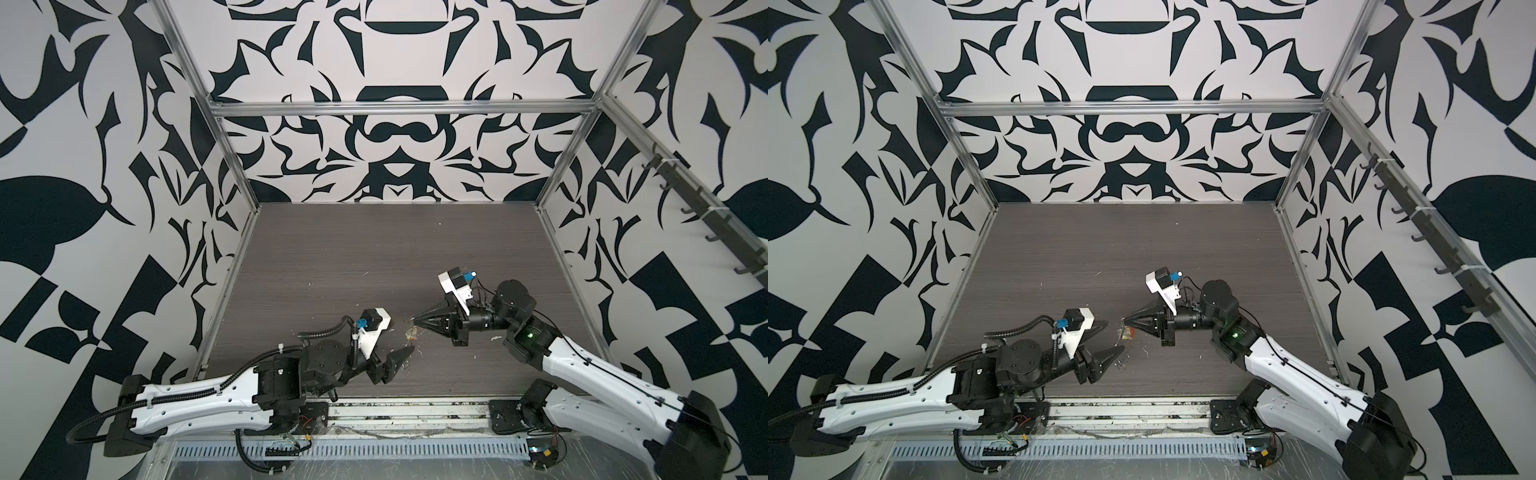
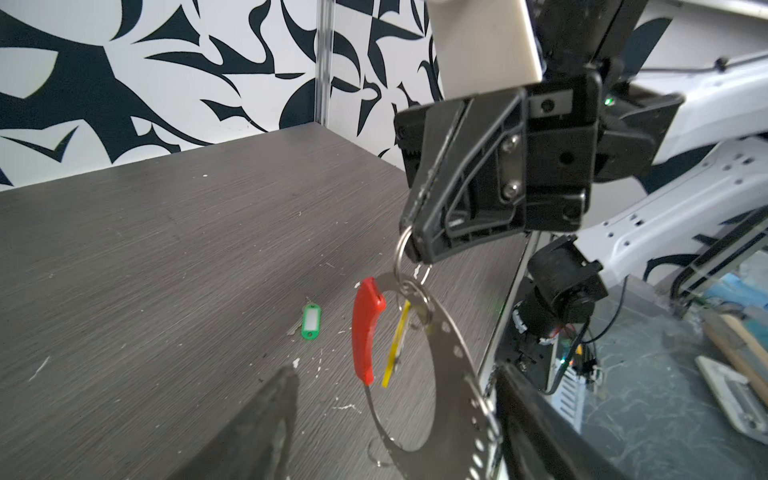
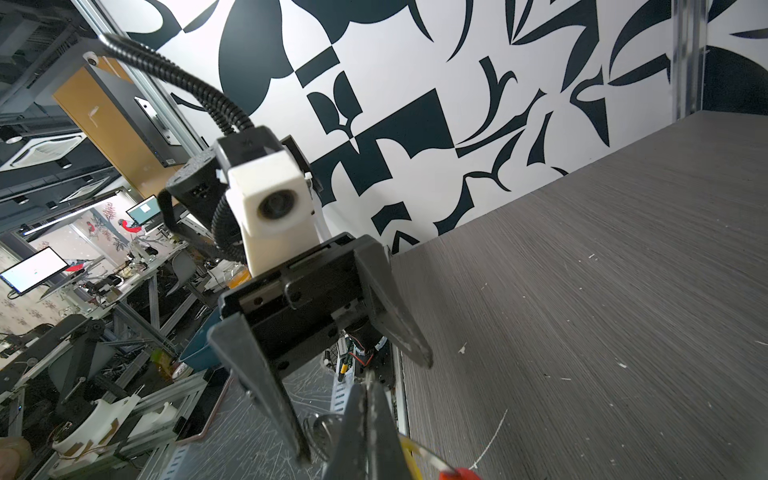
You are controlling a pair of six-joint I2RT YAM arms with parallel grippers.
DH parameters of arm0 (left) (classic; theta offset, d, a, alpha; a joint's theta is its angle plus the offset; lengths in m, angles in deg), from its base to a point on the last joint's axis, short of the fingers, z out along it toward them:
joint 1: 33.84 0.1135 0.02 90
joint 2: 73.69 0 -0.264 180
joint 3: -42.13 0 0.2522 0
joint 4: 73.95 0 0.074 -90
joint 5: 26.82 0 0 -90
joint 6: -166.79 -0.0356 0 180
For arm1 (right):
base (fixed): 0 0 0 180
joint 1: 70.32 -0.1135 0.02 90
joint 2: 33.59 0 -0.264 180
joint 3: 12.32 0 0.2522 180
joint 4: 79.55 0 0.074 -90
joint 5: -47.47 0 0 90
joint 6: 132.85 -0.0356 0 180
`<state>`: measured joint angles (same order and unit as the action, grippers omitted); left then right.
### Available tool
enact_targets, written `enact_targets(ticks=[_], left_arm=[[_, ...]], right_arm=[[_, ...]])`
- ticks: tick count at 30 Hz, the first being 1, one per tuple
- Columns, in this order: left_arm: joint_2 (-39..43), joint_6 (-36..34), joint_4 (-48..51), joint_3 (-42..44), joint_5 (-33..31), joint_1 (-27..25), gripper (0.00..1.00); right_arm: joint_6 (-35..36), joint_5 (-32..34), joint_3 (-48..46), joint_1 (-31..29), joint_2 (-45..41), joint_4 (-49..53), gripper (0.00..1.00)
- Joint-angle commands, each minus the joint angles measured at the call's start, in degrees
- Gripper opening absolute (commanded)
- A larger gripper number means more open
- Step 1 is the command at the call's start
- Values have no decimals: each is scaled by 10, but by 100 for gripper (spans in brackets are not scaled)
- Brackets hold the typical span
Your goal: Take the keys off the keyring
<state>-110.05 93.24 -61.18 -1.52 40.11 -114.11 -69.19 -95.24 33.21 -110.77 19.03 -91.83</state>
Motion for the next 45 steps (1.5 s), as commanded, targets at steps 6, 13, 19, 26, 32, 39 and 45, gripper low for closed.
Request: enact_targets(ticks=[6,13,19,26,32,39,45], left_arm=[[72,-3,-26,11,-50,-1,67],[25,-6,1,5,-150,-1,73],[-43,-17,3,-19,-110,-1,79],[-42,-13,-3,-14,-38,-1,83],[-63,-29,-14,-18,-56,-1,83],[-80,-57,-32,-28,-50,-1,83],[-91,-75,-41,-33,-53,-1,77]], right_arm=[[12,7,15,2,-24,-6,0],[6,4,18,2,-28,-6,0],[-1,4,16,2,-26,-14,0],[-3,8,11,2,-26,-21,0],[-28,-12,8,2,-7,-62,0],[-37,-14,4,-1,-3,-74,0],[-39,-16,2,-7,-1,-79,0]])
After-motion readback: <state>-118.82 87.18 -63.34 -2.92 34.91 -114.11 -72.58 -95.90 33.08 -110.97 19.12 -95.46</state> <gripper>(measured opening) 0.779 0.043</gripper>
